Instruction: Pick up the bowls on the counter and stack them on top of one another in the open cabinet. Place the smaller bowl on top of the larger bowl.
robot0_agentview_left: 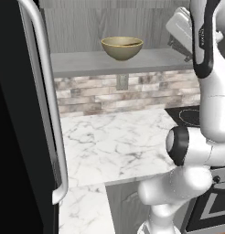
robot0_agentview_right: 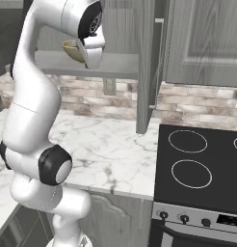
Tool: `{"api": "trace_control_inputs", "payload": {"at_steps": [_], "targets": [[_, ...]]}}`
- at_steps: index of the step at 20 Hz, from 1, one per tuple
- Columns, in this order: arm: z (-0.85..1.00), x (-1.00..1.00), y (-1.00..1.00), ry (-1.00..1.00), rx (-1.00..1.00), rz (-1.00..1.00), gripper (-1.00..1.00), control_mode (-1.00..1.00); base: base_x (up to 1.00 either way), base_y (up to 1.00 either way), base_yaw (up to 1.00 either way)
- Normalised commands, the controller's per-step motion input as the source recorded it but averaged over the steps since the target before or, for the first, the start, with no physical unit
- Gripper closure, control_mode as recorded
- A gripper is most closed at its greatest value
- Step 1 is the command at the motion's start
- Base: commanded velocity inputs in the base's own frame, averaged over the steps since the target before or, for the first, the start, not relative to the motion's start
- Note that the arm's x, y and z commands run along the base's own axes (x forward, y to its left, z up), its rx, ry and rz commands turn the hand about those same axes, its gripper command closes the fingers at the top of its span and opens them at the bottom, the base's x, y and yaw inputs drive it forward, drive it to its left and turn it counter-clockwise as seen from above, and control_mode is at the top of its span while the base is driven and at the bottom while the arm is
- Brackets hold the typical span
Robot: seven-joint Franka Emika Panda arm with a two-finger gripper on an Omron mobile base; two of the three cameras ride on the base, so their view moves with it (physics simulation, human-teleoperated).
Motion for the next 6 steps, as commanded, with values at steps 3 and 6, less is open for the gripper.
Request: {"api": "trace_control_inputs", "payload": {"at_steps": [3,6], "targets": [[-0.08,-0.86,-0.19,-0.36,0.00,0.03,-1.00,-1.00,0.00,0.00,0.00],[0.01,-0.59,-0.07,-0.48,0.00,0.05,-1.00,-1.00,0.00,0.00,0.00]]}}
